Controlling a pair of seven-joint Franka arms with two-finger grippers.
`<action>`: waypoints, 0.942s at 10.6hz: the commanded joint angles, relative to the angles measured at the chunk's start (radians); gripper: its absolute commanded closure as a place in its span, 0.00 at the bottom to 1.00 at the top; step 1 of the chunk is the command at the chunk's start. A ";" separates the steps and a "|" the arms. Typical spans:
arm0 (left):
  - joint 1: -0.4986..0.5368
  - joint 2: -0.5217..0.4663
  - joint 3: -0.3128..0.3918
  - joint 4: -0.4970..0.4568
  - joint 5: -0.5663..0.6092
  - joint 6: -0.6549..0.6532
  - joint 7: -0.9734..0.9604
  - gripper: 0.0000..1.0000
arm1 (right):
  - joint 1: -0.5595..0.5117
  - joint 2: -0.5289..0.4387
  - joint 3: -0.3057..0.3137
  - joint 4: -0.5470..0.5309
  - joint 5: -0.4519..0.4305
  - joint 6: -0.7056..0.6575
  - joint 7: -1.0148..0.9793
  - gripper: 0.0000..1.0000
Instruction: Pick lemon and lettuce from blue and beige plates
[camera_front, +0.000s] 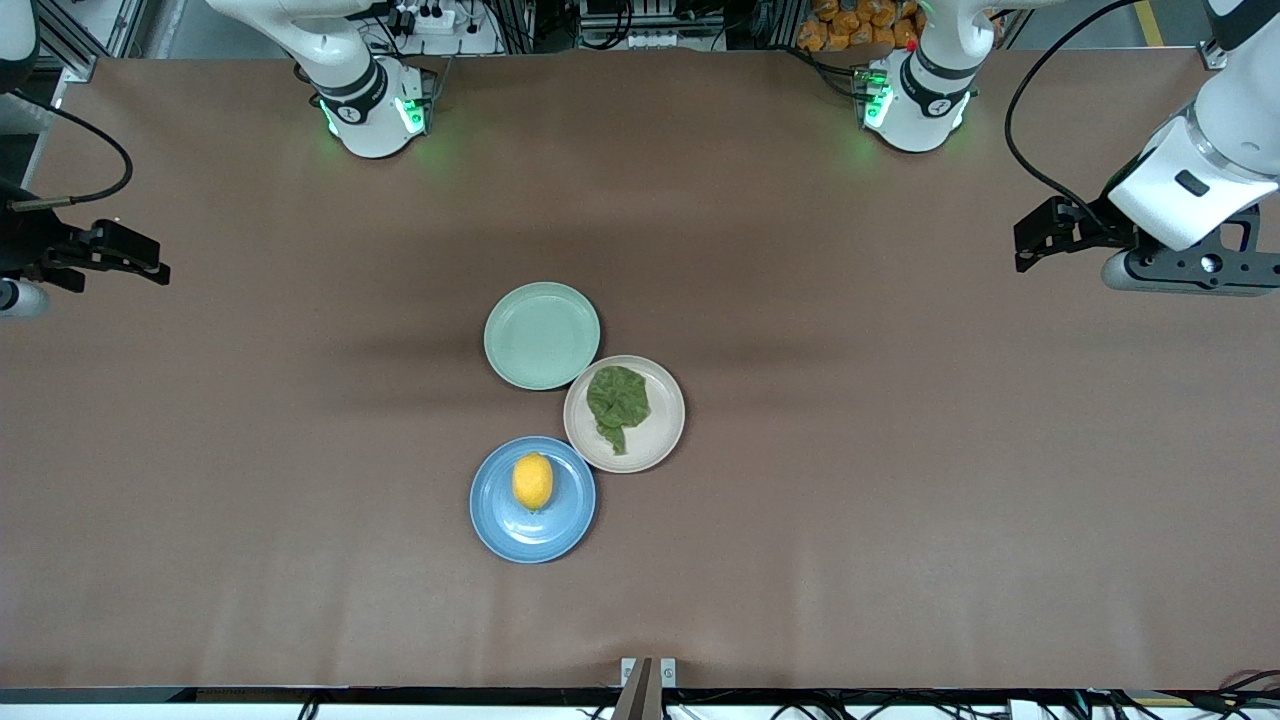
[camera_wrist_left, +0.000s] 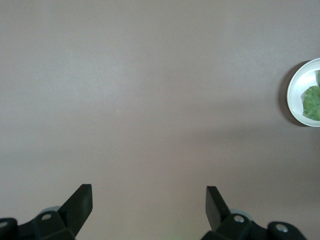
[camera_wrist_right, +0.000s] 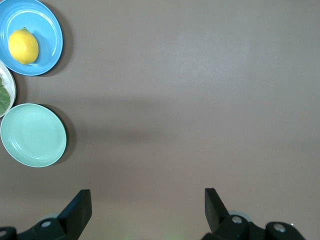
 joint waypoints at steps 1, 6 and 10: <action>-0.001 0.044 -0.001 0.054 -0.023 -0.007 0.025 0.00 | 0.000 -0.010 0.002 -0.001 -0.014 -0.012 -0.008 0.00; -0.034 0.108 -0.003 0.063 -0.017 0.007 0.050 0.00 | 0.000 -0.010 0.002 -0.001 -0.014 -0.012 -0.008 0.00; -0.076 0.171 -0.003 0.063 -0.023 0.071 0.034 0.00 | 0.003 -0.009 0.002 -0.001 -0.012 -0.010 -0.002 0.00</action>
